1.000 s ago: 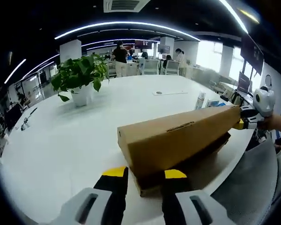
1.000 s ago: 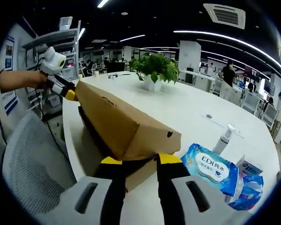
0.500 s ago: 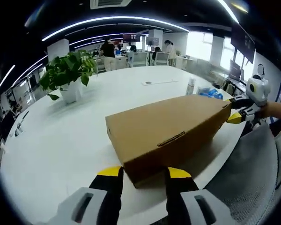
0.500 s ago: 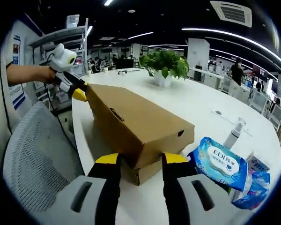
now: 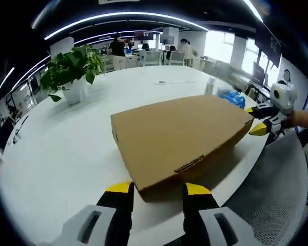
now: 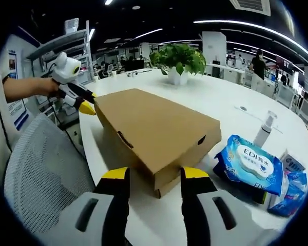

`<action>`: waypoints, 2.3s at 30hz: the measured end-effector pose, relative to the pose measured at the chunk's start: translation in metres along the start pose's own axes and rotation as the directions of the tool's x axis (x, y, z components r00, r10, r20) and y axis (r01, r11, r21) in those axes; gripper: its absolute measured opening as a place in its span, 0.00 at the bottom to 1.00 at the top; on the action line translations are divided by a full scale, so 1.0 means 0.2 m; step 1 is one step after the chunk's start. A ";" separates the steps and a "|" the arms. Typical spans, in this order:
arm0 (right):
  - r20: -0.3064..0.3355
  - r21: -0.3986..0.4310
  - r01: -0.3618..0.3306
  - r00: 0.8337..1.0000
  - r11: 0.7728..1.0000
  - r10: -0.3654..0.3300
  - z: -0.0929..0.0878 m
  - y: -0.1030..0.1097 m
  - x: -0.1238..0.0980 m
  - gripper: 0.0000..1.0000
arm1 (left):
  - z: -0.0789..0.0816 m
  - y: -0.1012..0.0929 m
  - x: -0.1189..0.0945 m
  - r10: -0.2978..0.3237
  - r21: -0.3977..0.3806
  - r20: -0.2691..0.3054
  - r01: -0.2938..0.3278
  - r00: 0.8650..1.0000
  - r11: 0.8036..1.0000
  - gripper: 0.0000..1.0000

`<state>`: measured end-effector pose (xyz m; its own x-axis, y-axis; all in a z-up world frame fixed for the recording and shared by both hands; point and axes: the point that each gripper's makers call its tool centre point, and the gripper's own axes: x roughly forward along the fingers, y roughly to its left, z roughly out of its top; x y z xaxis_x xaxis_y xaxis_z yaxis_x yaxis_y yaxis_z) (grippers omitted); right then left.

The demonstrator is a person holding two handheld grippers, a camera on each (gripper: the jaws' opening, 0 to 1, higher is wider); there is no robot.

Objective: Operate the shoe box by opening the lid, removing the specified soft item, and placing it in the target area until the item is outside and the box remains undamaged.

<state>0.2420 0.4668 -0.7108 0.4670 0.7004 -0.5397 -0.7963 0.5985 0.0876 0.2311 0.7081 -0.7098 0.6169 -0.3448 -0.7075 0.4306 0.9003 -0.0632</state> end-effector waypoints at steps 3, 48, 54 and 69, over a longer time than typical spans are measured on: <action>-0.009 0.015 0.012 1.000 1.000 -0.012 -0.01 -0.02 0.01 0.33 | -0.01 0.01 0.01 0.000 -0.027 0.003 0.000 1.000 1.000 0.36; -0.030 0.002 0.007 1.000 1.000 -0.007 0.12 -0.30 0.24 0.33 | 0.19 0.19 0.26 0.009 -0.030 -0.047 -0.011 0.999 0.999 0.36; -0.027 0.002 0.010 1.000 1.000 -0.010 0.14 -0.35 0.26 0.33 | 0.24 0.22 0.31 0.008 -0.027 -0.048 -0.010 0.999 1.000 0.36; -0.037 -0.004 0.016 0.999 1.000 -0.017 0.18 -0.46 0.30 0.33 | 0.32 0.25 0.38 0.008 -0.015 -0.050 -0.008 0.999 1.000 0.36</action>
<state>0.3568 0.4688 -0.7216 0.4658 0.6758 -0.5713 -0.7899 0.6085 0.0758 0.3418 0.7096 -0.7222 0.5862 -0.3242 -0.7425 0.4155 0.9071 -0.0679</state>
